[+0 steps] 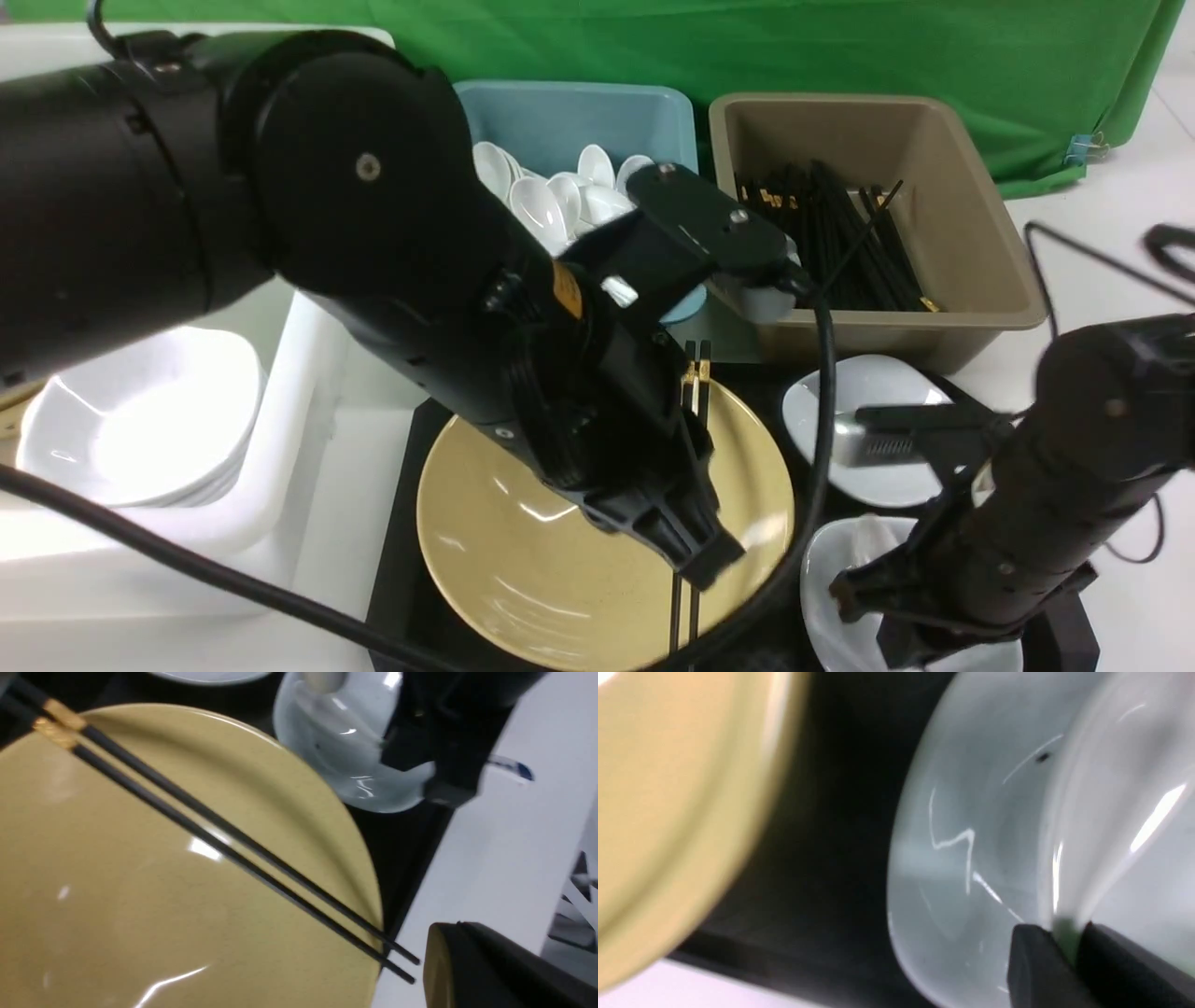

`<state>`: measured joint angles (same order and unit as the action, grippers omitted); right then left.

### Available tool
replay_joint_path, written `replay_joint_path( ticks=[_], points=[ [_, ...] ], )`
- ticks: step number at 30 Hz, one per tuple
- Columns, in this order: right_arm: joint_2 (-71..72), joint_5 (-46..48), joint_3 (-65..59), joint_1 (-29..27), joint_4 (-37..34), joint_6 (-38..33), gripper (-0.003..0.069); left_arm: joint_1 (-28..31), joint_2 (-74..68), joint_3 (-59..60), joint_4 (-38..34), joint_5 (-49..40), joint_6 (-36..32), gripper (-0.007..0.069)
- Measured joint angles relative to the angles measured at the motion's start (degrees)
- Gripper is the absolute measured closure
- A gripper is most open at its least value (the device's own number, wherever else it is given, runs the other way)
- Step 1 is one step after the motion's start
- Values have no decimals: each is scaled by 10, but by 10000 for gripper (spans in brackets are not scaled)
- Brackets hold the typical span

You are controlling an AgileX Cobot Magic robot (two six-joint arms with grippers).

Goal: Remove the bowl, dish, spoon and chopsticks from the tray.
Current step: Use the right arm to grab the soup spoon in the middle, then use the right arm to put the soup spoon into the small storage box in the middle

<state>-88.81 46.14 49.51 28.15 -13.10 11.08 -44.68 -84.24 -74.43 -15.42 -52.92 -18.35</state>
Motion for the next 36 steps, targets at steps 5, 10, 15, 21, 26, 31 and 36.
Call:
replay_joint_path(
  ticks=[5, 10, 15, 21, 26, 31, 36],
  points=[
    [73, 27, 53, -5, 4, -11, 573, 1, 18, -36, 78, 23, 58, 630],
    [40, 19, 209, -52, -5, -58, 573, 3, 27, -84, 178, 103, 156, 630],
    [-59, 1, 375, -78, -73, -140, 573, 37, 28, -99, 217, 136, 238, 630],
    [-279, 13, 643, -78, -158, -179, 573, 123, 11, -99, 204, 132, 261, 630],
    [-423, 30, 808, -75, -176, -157, 558, 152, 3, -99, 190, 111, 261, 630],
    [-494, 30, 899, -60, -186, -152, 440, 153, 0, -99, 186, 101, 261, 630],
    [-504, 74, 934, -54, -175, -151, 232, 153, 0, -99, 185, 80, 261, 630]
  ],
)
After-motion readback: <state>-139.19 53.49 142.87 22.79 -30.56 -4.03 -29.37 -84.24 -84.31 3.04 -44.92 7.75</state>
